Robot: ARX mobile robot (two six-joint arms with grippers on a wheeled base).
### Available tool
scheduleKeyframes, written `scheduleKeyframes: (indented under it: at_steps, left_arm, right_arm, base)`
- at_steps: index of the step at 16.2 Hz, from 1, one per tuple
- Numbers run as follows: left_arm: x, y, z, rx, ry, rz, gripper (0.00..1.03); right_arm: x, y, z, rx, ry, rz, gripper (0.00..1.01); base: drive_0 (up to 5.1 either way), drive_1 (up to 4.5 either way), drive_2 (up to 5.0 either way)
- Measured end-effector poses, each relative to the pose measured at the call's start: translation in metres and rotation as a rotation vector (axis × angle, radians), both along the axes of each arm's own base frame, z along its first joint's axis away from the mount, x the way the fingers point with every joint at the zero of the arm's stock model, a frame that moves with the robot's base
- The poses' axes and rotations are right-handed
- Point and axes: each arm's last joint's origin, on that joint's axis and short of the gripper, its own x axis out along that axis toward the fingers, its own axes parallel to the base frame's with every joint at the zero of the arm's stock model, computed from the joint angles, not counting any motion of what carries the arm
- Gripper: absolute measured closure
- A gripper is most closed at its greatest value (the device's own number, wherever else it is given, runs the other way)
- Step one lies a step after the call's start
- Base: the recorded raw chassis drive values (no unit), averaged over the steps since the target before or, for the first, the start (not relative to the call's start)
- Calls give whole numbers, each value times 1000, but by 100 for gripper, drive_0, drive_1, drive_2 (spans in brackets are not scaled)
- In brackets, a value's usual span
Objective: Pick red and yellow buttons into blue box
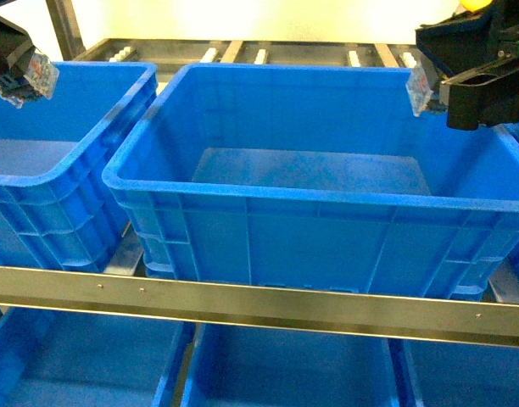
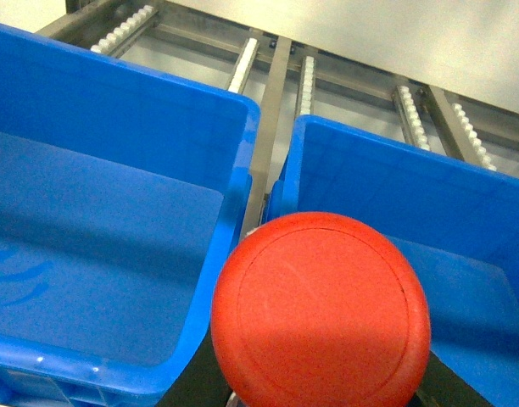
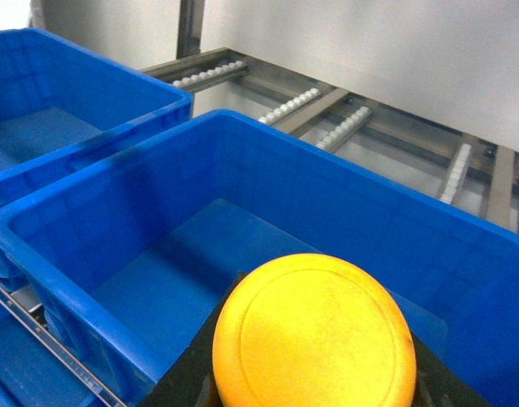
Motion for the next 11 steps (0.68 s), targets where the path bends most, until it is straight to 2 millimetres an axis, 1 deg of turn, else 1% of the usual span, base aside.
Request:
scheduleKeyframes:
  at_steps: [1,3,5,6,7,10,11]
  left_arm:
    - [0,0,0,0,-1,0,79]
    - [0,0,0,0,0,0,79]
    - [0,0,0,0,0,0,79]
    - [0,0,0,0,0,0,79]
    - [0,0,0,0,0,0,79]
    - [0,0,0,0,0,0,79]
    - [0,0,0,0,0,0,79]
  right_arm:
    - [21,9,1,-17,-9,39,72]
    - [48,25,-2,-57,-7,103,72]
    - [82,37,-3,-118,-39,143,72]
    - [100,34,-8,-160,-49,115,72]
    - [111,28,-18,-201,-37,93,72]
    - [139,5,-53,-305,7,9,72]
    - [143,-1,-58,-321,28,-6,72]
  base:
    - [0,0,0]
    - [0,0,0]
    - [0,0,0]
    - [0,0,0]
    - [0,0,0]
    - [0,0,0]
    - [0,0,0]
